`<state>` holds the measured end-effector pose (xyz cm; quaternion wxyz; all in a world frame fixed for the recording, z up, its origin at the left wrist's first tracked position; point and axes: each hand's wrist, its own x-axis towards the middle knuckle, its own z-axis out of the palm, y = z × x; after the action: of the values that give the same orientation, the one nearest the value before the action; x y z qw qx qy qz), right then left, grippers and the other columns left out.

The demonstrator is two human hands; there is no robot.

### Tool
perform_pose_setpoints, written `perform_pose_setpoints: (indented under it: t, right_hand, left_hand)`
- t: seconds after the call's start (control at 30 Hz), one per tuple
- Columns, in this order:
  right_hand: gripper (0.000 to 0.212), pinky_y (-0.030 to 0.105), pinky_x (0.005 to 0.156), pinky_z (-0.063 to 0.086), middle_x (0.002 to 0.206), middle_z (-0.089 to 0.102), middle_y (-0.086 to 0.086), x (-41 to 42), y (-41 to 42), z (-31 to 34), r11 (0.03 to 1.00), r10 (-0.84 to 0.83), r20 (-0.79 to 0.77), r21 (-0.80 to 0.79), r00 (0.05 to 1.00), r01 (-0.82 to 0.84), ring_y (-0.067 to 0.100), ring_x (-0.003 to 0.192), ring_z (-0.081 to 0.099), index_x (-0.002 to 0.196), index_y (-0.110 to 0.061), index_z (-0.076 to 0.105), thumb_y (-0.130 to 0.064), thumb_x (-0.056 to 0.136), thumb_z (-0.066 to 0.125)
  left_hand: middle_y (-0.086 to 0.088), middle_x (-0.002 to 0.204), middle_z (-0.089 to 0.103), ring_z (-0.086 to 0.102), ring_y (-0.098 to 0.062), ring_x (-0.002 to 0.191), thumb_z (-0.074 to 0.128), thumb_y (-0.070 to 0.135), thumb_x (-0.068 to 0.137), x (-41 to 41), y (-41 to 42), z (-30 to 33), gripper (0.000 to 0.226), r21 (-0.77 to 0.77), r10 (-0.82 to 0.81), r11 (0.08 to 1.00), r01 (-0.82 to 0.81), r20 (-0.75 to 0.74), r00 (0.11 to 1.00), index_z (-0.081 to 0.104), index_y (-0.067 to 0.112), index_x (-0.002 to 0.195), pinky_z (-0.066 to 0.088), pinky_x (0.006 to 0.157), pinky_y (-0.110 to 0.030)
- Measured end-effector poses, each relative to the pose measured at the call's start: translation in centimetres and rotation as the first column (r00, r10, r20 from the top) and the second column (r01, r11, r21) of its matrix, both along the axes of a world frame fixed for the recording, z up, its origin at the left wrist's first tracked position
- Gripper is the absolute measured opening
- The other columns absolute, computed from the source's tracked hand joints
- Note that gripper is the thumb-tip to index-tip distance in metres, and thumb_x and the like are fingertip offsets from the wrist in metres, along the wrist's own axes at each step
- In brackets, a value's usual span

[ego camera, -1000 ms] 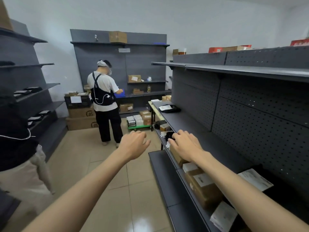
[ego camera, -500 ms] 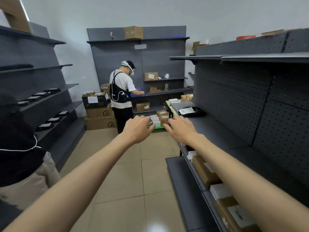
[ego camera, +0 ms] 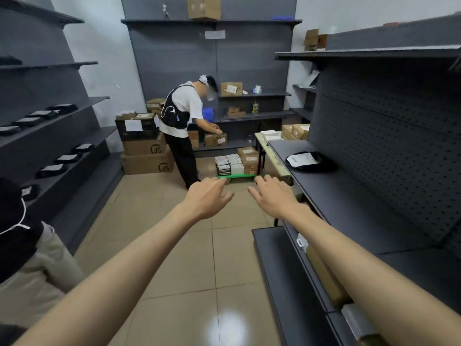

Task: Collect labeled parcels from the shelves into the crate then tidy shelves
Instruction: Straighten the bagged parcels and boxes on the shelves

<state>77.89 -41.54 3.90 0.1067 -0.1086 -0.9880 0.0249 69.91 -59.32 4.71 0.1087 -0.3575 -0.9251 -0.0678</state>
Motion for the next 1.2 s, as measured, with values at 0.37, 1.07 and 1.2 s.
perform_pose_setpoints:
  t: [0.37, 1.07, 1.2]
  right_hand:
    - [0.049, 0.045, 0.095, 0.039, 0.13, 0.052, 0.015, -17.6, 1.6, -4.1, 0.982, -0.178, 0.121, -0.046, 0.976, 0.185, 0.036, 0.121, 0.048, 0.128, -0.011, 0.051, -0.047, 0.104, 0.028]
    - [0.043, 0.044, 0.086, 0.043, 0.125, 0.056, 0.015, -44.4, 20.0, -11.1, 0.891, -0.416, 0.127, -0.144, 0.901, 0.431, 0.035, 0.113, 0.054, 0.119, -0.011, 0.055, -0.045, 0.103, 0.032]
    - [0.043, 0.046, 0.089, 0.042, 0.126, 0.056, 0.015, -49.1, 24.0, -13.0, 0.861, -0.447, 0.162, -0.191, 0.88, 0.472, 0.036, 0.114, 0.053, 0.12, -0.011, 0.055, -0.044, 0.103, 0.031]
  left_hand:
    - [-0.004, 0.127, 0.064, 0.058, -0.026, 0.12, 0.043, 0.051, 0.1, -20.3, 3.6, -3.6, 0.046, -0.033, -0.21, 0.977, 0.212, 0.054, 0.976, 0.055, 0.02, 0.132, 0.05, 0.09, -0.039]
    - [-0.008, 0.128, 0.062, 0.056, -0.029, 0.12, 0.042, 0.05, 0.1, -51.1, 24.9, -9.1, 0.045, -0.232, -0.418, 0.87, 0.435, 0.119, 0.901, 0.059, 0.016, 0.123, 0.046, 0.088, -0.039]
    - [-0.009, 0.127, 0.062, 0.056, -0.029, 0.119, 0.042, 0.049, 0.101, -57.2, 29.3, -9.6, 0.046, -0.24, -0.446, 0.858, 0.455, 0.092, 0.89, 0.059, 0.015, 0.125, 0.046, 0.09, -0.04]
